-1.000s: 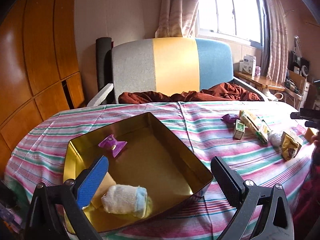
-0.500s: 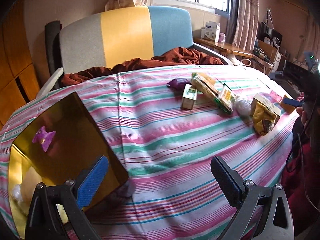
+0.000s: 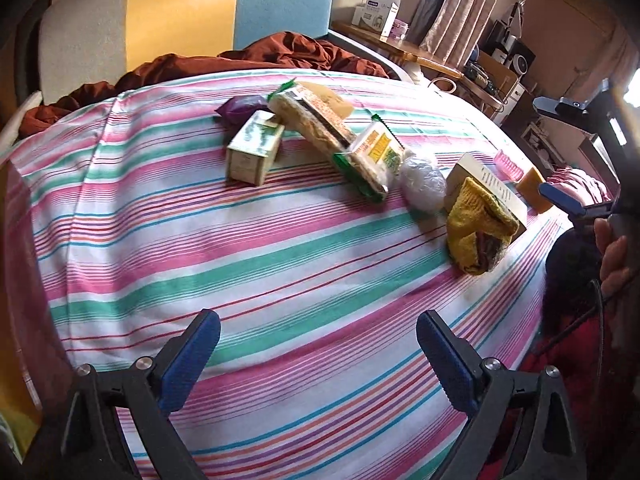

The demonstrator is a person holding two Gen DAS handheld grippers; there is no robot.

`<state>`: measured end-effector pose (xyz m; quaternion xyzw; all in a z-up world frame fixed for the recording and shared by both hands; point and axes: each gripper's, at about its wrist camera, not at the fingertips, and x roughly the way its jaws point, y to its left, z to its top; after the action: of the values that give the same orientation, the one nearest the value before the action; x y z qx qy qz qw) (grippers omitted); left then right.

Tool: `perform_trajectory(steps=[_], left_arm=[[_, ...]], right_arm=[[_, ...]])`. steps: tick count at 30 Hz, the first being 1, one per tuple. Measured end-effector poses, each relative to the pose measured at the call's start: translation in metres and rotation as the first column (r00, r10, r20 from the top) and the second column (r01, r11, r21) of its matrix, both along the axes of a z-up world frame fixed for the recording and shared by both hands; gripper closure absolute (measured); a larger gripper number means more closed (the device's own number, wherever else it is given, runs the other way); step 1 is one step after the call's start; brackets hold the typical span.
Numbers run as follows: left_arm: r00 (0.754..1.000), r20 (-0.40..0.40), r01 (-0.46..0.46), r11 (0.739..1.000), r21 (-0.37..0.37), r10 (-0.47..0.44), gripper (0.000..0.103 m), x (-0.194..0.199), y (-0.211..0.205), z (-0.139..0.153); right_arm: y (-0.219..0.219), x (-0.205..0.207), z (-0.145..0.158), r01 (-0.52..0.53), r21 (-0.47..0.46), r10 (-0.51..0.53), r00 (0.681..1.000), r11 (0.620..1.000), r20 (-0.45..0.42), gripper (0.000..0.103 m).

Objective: Organize objects
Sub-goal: 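Move both tools away from the tray back toward the remaining items, then grasp the yellow knitted glove with the left tool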

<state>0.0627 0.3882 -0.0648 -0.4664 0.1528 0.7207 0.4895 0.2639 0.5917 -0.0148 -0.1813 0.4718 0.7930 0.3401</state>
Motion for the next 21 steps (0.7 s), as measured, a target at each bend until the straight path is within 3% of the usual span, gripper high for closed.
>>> perform_trajectory(steps=[11, 14, 18, 20, 21], left_arm=[[0.978, 0.147, 0.133, 0.986, 0.104, -0.148, 0.005, 0.031, 0.090, 0.007], [0.973, 0.165, 0.146, 0.985, 0.092, -0.160, 0.006, 0.040, 0.111, 0.000], [0.978, 0.140, 0.142, 0.985, 0.099, -0.155, 0.025, 0.045, 0.121, -0.007], [0.968, 0.176, 0.158, 0.980, 0.118, -0.177, 0.051, 0.043, 0.117, -0.007], [0.964, 0.191, 0.159, 0.977, 0.139, -0.184, 0.058, 0.041, 0.113, -0.006]], right_arm=[[0.002, 0.001, -0.003, -0.010, -0.018, 0.010, 0.999, 1.000, -0.041, 0.000], [0.003, 0.000, -0.003, -0.014, -0.023, 0.013, 0.999, 1.000, -0.042, 0.000], [0.004, -0.001, -0.004, -0.013, -0.023, 0.013, 0.999, 1.000, -0.035, 0.000], [0.004, -0.003, -0.004, -0.013, -0.020, 0.012, 1.000, 1.000, -0.021, 0.000], [0.003, -0.004, -0.004, -0.015, -0.019, 0.015, 1.000, 1.000, -0.016, 0.000]])
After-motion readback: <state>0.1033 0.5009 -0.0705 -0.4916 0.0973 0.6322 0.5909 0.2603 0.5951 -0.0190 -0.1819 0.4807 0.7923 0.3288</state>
